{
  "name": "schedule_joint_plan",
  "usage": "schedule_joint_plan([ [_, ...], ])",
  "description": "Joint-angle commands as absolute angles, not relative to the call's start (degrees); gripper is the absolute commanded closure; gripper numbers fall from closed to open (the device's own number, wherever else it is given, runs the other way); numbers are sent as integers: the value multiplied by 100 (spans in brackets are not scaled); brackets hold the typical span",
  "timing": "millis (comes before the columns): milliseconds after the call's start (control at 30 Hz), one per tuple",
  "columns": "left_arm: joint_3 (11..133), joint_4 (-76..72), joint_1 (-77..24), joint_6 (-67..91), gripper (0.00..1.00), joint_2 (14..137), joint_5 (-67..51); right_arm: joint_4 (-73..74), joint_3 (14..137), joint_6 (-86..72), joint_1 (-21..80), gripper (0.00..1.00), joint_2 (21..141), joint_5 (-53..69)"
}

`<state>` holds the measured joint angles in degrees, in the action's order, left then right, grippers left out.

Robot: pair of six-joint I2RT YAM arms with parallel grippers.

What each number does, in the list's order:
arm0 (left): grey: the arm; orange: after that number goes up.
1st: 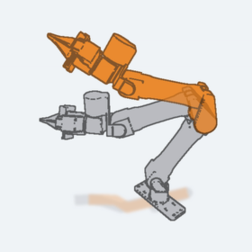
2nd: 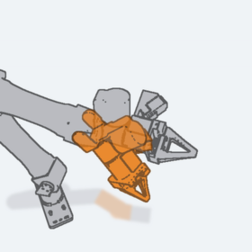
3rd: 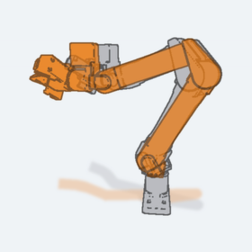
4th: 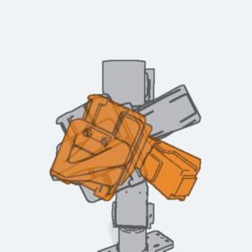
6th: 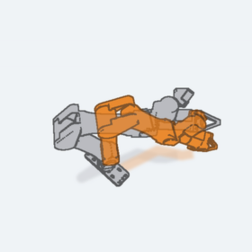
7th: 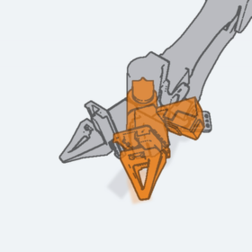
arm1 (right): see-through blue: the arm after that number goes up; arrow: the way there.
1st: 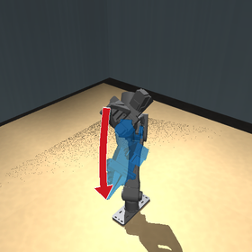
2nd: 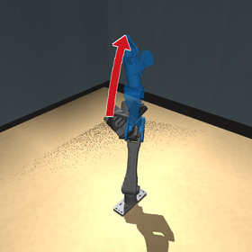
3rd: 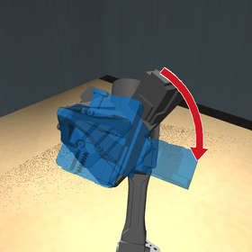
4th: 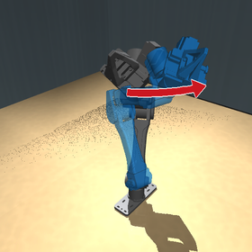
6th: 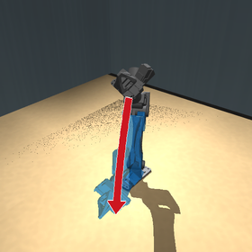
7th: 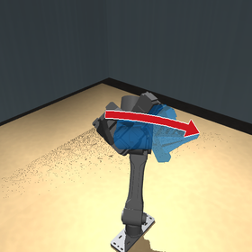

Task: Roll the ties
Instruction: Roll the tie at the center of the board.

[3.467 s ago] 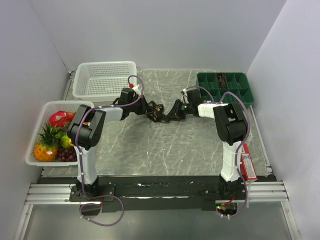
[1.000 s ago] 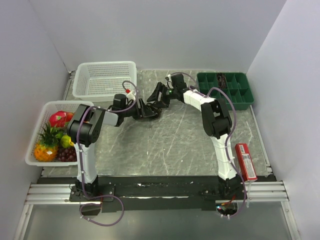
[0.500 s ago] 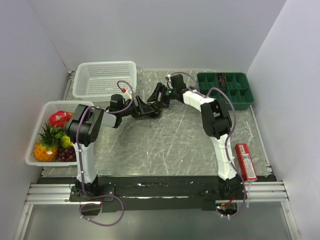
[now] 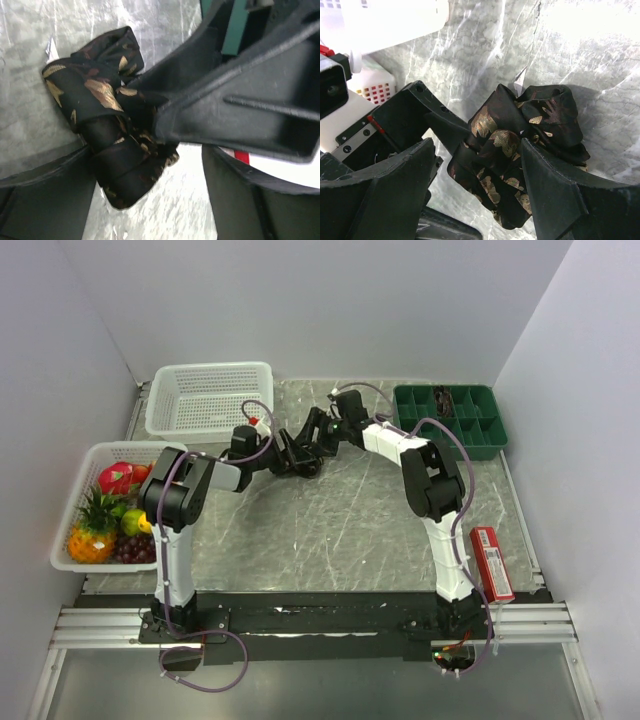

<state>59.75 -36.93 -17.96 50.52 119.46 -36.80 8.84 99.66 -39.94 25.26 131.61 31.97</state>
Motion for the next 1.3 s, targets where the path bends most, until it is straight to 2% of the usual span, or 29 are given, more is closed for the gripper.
schedule_joint_plan([
  [0, 6266, -3490, -1995, 5195, 20, 11997, -3253, 1433, 9528, -3911, 2689, 22, 13061, 3023],
  [33, 6275, -3359, -2030, 5168, 24, 11997, -3121, 1407, 9449, -3929, 2689, 22, 13034, 3050],
  [67, 6284, -3314, -2039, 5185, 35, 11997, -3042, 1398, 9422, -3911, 2698, 22, 13008, 3067],
  [100, 6284, -3296, -2039, 5220, 40, 12023, -3006, 1397, 9404, -3902, 2716, 22, 12999, 3085],
  [133, 6284, -3357, -2039, 5282, 54, 12041, -3015, 1397, 9387, -3902, 2716, 22, 12982, 3094],
  [233, 6319, -3409, -2039, 5361, 79, 12146, -3015, 1362, 9343, -3894, 2707, 22, 12903, 3146],
  [333, 6232, -3577, -2039, 5467, 90, 12164, -3015, 1362, 9316, -3867, 2707, 22, 12867, 3173],
  [400, 6188, -3770, -2039, 5510, 90, 12181, -3128, 1423, 9343, -3858, 2716, 22, 12885, 3199],
  [500, 6196, -3876, -2039, 5520, 62, 12199, -3339, 1371, 9247, -3902, 2725, 22, 12885, 3191],
  [533, 6196, -3885, -2039, 5511, 41, 12191, -3366, 1345, 9211, -3894, 2716, 22, 12885, 3208],
  [600, 6039, -4025, -2039, 5476, 30, 12068, -3331, 1301, 9080, -3911, 2716, 22, 12858, 3208],
  [633, 5908, -4069, -2039, 5458, 20, 12015, -3270, 1249, 9036, -3894, 2707, 22, 12797, 3199],
  [700, 5845, -3982, -2039, 5380, 10, 11884, -3199, 1204, 8887, -3920, 2707, 22, 12675, 3182],
  [833, 5915, -3535, -2057, 5212, 7, 11821, -2946, 1099, 8658, -3955, 2707, 22, 12411, 3129],
  [1000, 6029, -2593, -2293, 5009, 8, 11602, -1865, 1143, 8535, -3981, 2707, 23, 12191, 2936],
  [1100, 5714, -3029, -2312, 5317, 12, 11584, -1758, 766, 8184, -4236, 2725, 24, 12068, 2944],
  [1267, 5598, -3278, -2329, 5300, 11, 11654, -1890, 219, 7602, -4650, 2725, 24, 11795, 2839],
])
